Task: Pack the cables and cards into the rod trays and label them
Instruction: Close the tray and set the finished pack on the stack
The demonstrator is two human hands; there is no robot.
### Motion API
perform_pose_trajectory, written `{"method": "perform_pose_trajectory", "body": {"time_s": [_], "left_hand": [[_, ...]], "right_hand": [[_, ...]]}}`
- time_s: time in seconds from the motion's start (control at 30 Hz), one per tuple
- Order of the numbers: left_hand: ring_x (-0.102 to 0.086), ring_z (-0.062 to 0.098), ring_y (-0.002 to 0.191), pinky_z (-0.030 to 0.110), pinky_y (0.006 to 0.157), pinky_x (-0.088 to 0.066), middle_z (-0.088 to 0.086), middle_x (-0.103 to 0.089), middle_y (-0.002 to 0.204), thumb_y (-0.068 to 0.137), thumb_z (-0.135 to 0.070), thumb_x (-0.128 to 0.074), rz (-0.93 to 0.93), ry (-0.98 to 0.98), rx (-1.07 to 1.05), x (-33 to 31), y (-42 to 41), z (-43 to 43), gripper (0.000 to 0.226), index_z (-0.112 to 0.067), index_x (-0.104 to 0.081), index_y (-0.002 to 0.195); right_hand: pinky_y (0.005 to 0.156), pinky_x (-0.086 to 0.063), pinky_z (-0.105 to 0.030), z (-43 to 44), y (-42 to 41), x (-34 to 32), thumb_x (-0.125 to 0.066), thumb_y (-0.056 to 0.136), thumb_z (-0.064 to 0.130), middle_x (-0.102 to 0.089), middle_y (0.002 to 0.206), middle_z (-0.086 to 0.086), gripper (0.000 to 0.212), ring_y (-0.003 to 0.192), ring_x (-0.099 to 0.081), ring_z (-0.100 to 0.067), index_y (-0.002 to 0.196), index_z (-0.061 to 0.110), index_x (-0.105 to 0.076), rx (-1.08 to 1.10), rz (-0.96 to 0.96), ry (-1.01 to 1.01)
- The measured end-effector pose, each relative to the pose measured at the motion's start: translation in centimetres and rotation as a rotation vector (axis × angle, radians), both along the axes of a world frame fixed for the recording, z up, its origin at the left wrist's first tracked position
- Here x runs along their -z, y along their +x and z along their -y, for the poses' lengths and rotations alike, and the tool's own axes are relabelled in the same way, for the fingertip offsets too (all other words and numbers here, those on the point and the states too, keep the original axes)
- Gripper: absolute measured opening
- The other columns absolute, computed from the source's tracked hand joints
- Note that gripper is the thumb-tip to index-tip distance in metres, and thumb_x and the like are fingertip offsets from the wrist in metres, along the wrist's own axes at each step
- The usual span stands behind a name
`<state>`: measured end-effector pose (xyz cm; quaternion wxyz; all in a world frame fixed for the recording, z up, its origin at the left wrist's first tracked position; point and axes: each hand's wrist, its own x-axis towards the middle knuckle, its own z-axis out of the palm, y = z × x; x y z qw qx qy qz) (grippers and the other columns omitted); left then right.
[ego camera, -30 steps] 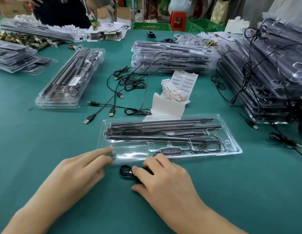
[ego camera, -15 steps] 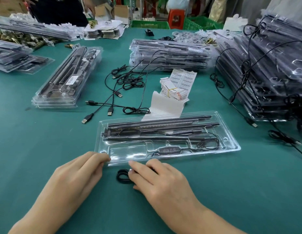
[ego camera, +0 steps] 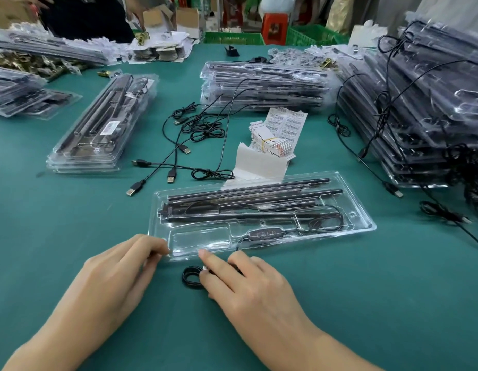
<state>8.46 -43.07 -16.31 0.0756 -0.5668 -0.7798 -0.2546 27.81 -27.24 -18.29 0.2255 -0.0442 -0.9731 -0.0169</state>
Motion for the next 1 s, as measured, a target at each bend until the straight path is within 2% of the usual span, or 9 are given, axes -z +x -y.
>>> {"method": "perform_pose_trajectory", "body": {"time_s": [0.2,0.3,0.4,0.47,0.53,0.6,0.67,0.8,1.0], "left_hand": [[-0.058,0.013,0.074,0.033,0.057,-0.050,-0.014,-0.061,0.087,0.095,-0.019,-0.041,-0.078,-0.024,-0.019,-0.7,0.8,-0.5,0.016,-0.024,-0.055,0.101],[-0.060,0.016,0.078,0.040,0.048,-0.051,-0.012,-0.061,0.092,0.092,-0.007,-0.047,-0.137,-0.025,-0.003,-0.1,0.6,-0.3,0.021,-0.021,-0.056,0.104],[-0.060,0.016,0.086,0.036,0.045,-0.050,-0.009,-0.062,0.102,0.087,0.000,-0.055,-0.244,-0.043,0.054,0.5,0.2,-0.1,0.031,-0.019,-0.060,0.111],[-0.062,0.016,0.090,0.030,0.054,-0.051,-0.006,-0.066,0.104,0.095,-0.011,-0.055,-0.321,-0.030,0.091,0.5,-0.3,0.1,0.024,-0.015,-0.068,0.115],[-0.068,0.014,0.102,0.027,0.072,-0.052,-0.007,-0.070,0.108,0.099,-0.022,-0.057,-0.344,-0.001,0.092,0.5,-0.9,0.5,0.023,-0.015,-0.075,0.111],[-0.068,0.011,0.117,0.027,0.088,-0.052,-0.008,-0.072,0.112,0.098,-0.023,-0.060,-0.347,0.025,0.101,0.4,-1.3,0.7,0.019,-0.018,-0.078,0.100],[-0.064,0.011,0.122,0.028,0.091,-0.050,-0.008,-0.074,0.110,0.098,-0.019,-0.059,-0.379,0.033,0.104,0.5,-1.1,0.7,0.020,-0.016,-0.076,0.089],[-0.065,0.012,0.121,0.028,0.081,-0.049,-0.011,-0.076,0.104,0.100,-0.016,-0.055,-0.392,0.055,0.032,0.0,0.0,0.3,0.024,-0.015,-0.071,0.082],[-0.064,0.000,0.116,0.033,0.060,-0.056,-0.018,-0.069,0.103,0.100,-0.026,-0.050,-0.150,0.111,-0.084,-1.3,0.2,-0.3,0.018,-0.024,-0.064,0.089]], "right_hand": [[0.070,-0.050,-0.028,-0.2,-0.1,-0.2,-0.085,0.074,0.012,-0.064,0.137,0.006,0.039,0.089,-0.053,-0.017,0.107,0.022,-0.067,-0.007,0.078,-0.074],[0.071,-0.051,-0.029,-0.1,-0.3,-0.4,-0.086,0.072,0.012,-0.063,0.136,0.006,0.041,0.092,-0.054,-0.017,0.106,0.022,-0.066,-0.003,0.107,-0.110],[0.072,-0.051,-0.029,0.0,-0.3,-0.7,-0.084,0.073,0.011,-0.063,0.133,0.007,0.040,0.092,-0.054,-0.016,0.105,0.023,-0.064,-0.001,0.123,-0.122],[0.071,-0.051,-0.028,0.0,-0.4,-0.9,-0.084,0.073,0.012,-0.064,0.130,0.009,0.040,0.091,-0.053,-0.016,0.105,0.023,-0.062,-0.002,0.138,-0.130],[0.070,-0.052,-0.027,0.0,-0.4,-1.2,-0.085,0.073,0.013,-0.064,0.129,0.009,0.041,0.091,-0.053,-0.015,0.105,0.023,-0.062,-0.001,0.153,-0.129],[0.069,-0.052,-0.027,-0.1,-0.4,-1.3,-0.085,0.073,0.015,-0.065,0.128,0.009,0.040,0.090,-0.053,-0.015,0.104,0.023,-0.062,0.002,0.158,-0.117],[0.068,-0.052,-0.027,-0.1,-0.4,-1.3,-0.086,0.072,0.016,-0.065,0.127,0.009,0.041,0.089,-0.053,-0.015,0.103,0.023,-0.061,0.008,0.163,-0.119],[0.066,-0.051,-0.027,0.0,-0.4,-1.2,-0.088,0.069,0.015,-0.066,0.122,0.010,0.043,0.087,-0.051,-0.016,0.100,0.024,-0.060,0.023,0.160,-0.115],[0.066,-0.052,-0.025,0.0,-0.6,-1.3,-0.089,0.069,0.018,-0.069,0.119,0.013,0.040,0.085,-0.054,-0.014,0.101,0.025,-0.066,0.018,0.136,-0.110]]}}
